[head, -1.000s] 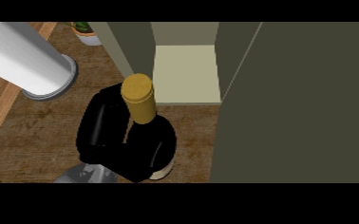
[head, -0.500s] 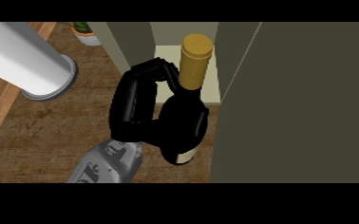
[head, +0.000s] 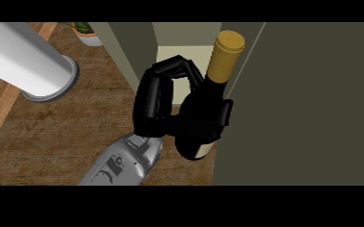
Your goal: Pick up the wine, place it into the cabinet and close the cabinet
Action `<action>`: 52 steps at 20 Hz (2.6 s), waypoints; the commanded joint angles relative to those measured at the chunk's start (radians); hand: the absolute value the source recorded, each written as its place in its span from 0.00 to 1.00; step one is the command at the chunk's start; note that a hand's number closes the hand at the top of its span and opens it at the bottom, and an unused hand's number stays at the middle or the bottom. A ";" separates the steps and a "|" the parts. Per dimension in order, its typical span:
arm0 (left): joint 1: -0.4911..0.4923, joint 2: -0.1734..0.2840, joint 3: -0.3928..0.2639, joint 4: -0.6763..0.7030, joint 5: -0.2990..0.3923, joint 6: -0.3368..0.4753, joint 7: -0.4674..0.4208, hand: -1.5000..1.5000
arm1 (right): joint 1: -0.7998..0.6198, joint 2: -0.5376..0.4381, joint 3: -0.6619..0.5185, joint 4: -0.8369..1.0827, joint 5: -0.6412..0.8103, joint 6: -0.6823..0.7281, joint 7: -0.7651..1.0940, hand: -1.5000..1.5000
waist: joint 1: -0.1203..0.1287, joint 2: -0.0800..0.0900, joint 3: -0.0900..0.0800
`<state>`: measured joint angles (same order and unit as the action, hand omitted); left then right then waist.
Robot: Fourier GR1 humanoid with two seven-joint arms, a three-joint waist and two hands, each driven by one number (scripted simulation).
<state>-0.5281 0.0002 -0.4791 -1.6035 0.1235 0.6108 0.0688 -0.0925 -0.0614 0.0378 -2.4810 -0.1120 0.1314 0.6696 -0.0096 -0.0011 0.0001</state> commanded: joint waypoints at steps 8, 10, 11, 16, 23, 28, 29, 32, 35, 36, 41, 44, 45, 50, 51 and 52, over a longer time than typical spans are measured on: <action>-0.017 0.000 0.009 0.187 0.171 0.025 -0.208 1.00 | 0.020 0.000 0.005 -0.113 -0.073 0.000 0.036 0.00 | -0.006 0.002 0.000; 0.000 0.000 0.046 0.130 0.168 0.012 -0.177 1.00 | 0.022 -0.009 -0.038 -0.112 -0.094 -0.005 0.048 0.00 | 0.001 0.001 0.000; 0.006 0.000 -0.010 0.100 0.145 0.062 -0.135 1.00 | 0.123 0.034 0.024 -0.113 -0.042 0.022 -0.048 0.00 | 0.000 -0.001 0.000; -0.053 0.000 -0.054 0.291 0.210 0.091 -0.286 1.00 | 0.065 -0.004 -0.077 -0.001 -0.124 0.060 -0.104 0.00 | -0.007 0.003 0.000; 0.046 0.000 -0.059 0.396 0.176 0.054 -0.452 1.00 | 0.063 0.006 0.005 -0.124 -0.079 0.013 0.022 0.00 | -0.007 0.001 0.000; -0.053 0.000 0.032 0.470 0.181 0.038 -0.431 1.00 | 0.064 0.028 0.022 -0.121 -0.038 -0.006 0.002 0.00 | -0.004 0.001 0.000; -0.030 0.000 0.094 0.454 0.166 -0.013 -0.428 1.00 | 0.051 0.009 -0.023 -0.046 -0.083 0.024 -0.040 0.00 | 0.003 0.001 0.000; -0.080 0.000 0.057 0.559 0.262 0.020 -0.524 1.00 | -0.014 0.003 0.004 -0.062 -0.053 -0.009 0.036 0.00 | -0.004 0.002 -0.001; -0.087 0.000 0.126 0.569 0.259 -0.030 -0.531 1.00 | 0.082 -0.025 -0.071 -0.141 -0.160 0.042 0.024 0.00 | -0.009 0.001 0.000; -0.075 0.000 0.129 0.585 0.249 -0.046 -0.552 1.00 | 0.010 -0.003 -0.037 -0.101 -0.105 0.004 0.032 0.00 | -0.003 0.002 0.000; -0.135 0.005 0.201 0.675 0.254 -0.120 -0.519 1.00 | 0.072 -0.007 -0.074 -0.075 -0.139 0.046 -0.038 0.00 | -0.003 0.002 0.000; -0.211 0.006 0.220 0.726 0.261 -0.132 -0.468 1.00 | 0.024 0.016 -0.018 -0.095 -0.084 0.007 0.014 0.00 | -0.004 0.002 0.000; -0.194 0.000 0.198 0.732 0.293 -0.119 -0.519 1.00 | 0.048 0.001 -0.058 -0.091 -0.126 0.026 0.002 0.00 | -0.008 0.002 0.000; -0.326 0.000 0.279 0.888 0.270 -0.145 -0.489 1.00 | 0.049 0.028 -0.034 -0.018 -0.080 0.028 -0.073 0.00 | -0.007 0.004 0.000; -0.292 0.000 0.270 0.890 0.260 -0.161 -0.520 1.00 | 0.109 0.019 -0.041 -0.070 -0.119 0.058 -0.077 0.00 | -0.008 0.003 0.000; -0.337 0.000 0.291 0.940 0.272 -0.147 -0.524 1.00 | 0.074 0.037 0.020 -0.065 -0.065 0.026 -0.028 0.00 | -0.010 0.004 0.000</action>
<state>-0.8050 0.0014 -0.2280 -0.7597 0.4003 0.4744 -0.4372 -0.0491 -0.0349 0.0352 -2.4666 -0.1237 0.1602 0.6092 -0.0181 0.0023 0.0001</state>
